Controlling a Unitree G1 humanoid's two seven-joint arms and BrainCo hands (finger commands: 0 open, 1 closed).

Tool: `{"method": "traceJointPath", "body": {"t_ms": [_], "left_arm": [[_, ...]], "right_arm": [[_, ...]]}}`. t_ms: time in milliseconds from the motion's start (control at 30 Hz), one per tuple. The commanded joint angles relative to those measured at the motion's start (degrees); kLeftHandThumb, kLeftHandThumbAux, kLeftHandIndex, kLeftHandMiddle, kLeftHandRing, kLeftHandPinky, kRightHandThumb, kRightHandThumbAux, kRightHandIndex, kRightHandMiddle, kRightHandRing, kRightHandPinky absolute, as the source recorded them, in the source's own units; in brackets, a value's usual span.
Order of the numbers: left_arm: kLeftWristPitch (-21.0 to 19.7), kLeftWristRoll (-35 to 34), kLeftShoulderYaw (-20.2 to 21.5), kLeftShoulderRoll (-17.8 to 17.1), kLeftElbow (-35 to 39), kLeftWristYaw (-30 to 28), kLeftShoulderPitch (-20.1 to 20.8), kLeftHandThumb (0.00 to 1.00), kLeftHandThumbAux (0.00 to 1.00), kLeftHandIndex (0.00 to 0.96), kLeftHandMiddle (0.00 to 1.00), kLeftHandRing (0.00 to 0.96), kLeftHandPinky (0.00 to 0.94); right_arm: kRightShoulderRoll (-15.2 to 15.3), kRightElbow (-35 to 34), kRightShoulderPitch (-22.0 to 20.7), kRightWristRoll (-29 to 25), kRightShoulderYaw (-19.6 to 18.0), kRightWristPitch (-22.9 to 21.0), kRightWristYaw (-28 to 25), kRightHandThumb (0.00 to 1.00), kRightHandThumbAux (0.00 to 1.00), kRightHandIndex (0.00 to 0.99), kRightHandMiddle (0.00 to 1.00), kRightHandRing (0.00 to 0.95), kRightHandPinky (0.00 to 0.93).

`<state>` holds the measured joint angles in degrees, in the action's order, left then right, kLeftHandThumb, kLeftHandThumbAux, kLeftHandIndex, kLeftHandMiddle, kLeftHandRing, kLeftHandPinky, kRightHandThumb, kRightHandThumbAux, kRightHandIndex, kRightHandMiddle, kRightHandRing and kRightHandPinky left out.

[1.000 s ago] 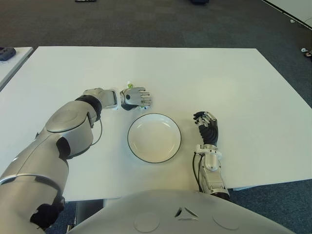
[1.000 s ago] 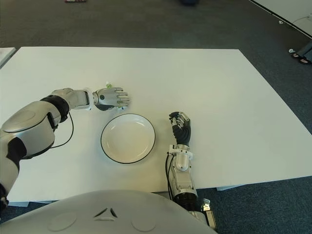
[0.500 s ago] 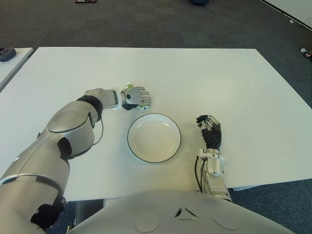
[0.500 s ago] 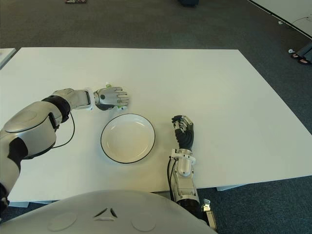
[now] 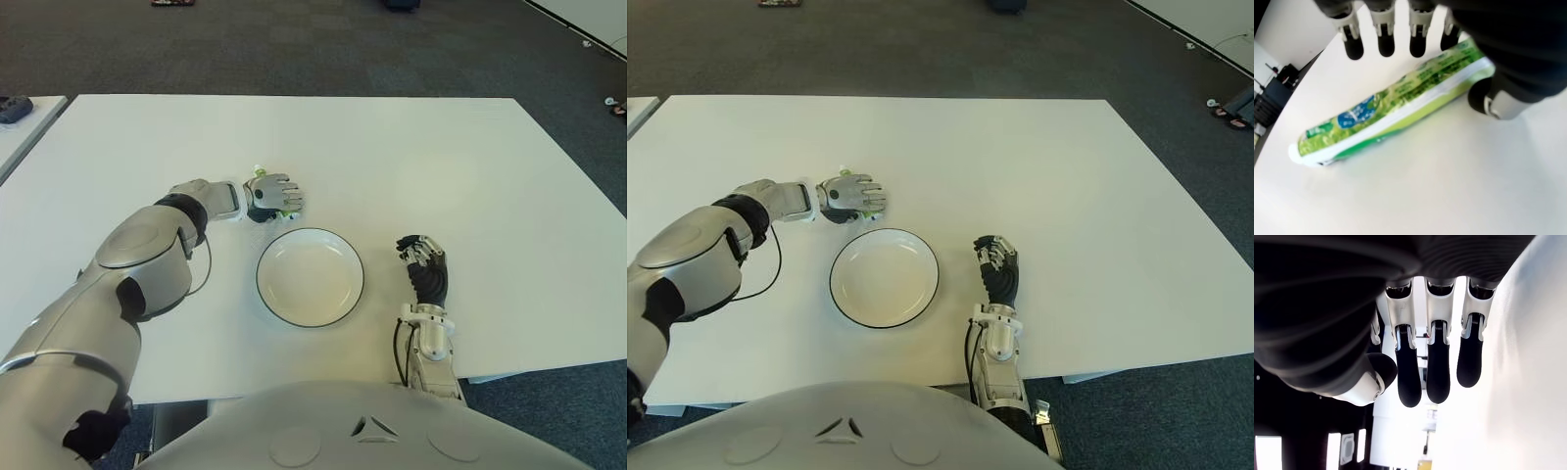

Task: Put the toothpaste on the table into the plate.

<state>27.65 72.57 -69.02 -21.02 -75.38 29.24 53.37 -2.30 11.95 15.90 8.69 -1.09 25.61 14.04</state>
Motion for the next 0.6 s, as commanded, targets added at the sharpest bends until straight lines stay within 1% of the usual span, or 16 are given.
{"method": "traceJointPath", "body": {"t_ms": [33, 67, 200, 333, 433, 533, 567, 600], "left_arm": [[1.0, -2.7, 2.4, 0.6, -1.9, -6.6, -3.8, 0.547, 0.437, 0.0, 0.0, 0.0, 0.036], [1.2, -3.9, 3.4, 0.6, -2.0, -7.7, -4.0, 0.546, 0.431, 0.0, 0.0, 0.0, 0.037], [2.1, -10.7, 9.6, 0.9, -3.1, -14.4, -5.2, 0.548, 0.412, 0.0, 0.0, 0.0, 0.034], [1.6, -13.3, 12.0, 1.1, -3.4, -17.9, -6.0, 0.563, 0.403, 0.0, 0.0, 0.0, 0.025], [0.9, -16.5, 15.0, 1.5, -3.5, -21.7, -6.9, 0.577, 0.397, 0.0, 0.0, 0.0, 0.026], [0.6, -19.1, 17.4, 1.6, -3.4, -25.0, -7.4, 0.606, 0.383, 0.0, 0.0, 0.0, 0.058], [0.2, -20.3, 18.6, 1.7, -3.4, -26.2, -7.7, 0.614, 0.38, 0.0, 0.0, 0.0, 0.067], [-0.6, -22.5, 20.8, 1.7, -3.6, -28.6, -8.4, 0.629, 0.373, 0.0, 0.0, 0.001, 0.08]], "right_arm": [[-0.1, -1.0, 0.5, -0.1, -0.1, -1.8, -0.3, 0.707, 0.732, 0.429, 0.484, 0.454, 0.445], [-0.1, -1.2, 0.6, -0.1, -0.1, -2.0, -0.4, 0.706, 0.732, 0.429, 0.483, 0.452, 0.442], [0.1, -1.7, 0.7, -0.1, -0.3, -3.2, -0.5, 0.706, 0.732, 0.429, 0.481, 0.446, 0.438], [0.2, -2.0, 0.8, -0.2, -0.5, -3.7, -0.6, 0.706, 0.732, 0.429, 0.48, 0.443, 0.438], [0.3, -2.2, 0.9, -0.2, -0.5, -4.0, -0.6, 0.706, 0.732, 0.429, 0.477, 0.441, 0.434], [0.4, -2.2, 0.9, -0.3, -0.6, -4.1, -0.7, 0.707, 0.732, 0.429, 0.473, 0.437, 0.433], [0.4, -2.2, 0.9, -0.3, -0.7, -4.1, -0.7, 0.707, 0.732, 0.429, 0.472, 0.436, 0.433], [0.5, -2.2, 0.9, -0.3, -0.8, -4.2, -0.7, 0.707, 0.732, 0.429, 0.471, 0.435, 0.429]]}}
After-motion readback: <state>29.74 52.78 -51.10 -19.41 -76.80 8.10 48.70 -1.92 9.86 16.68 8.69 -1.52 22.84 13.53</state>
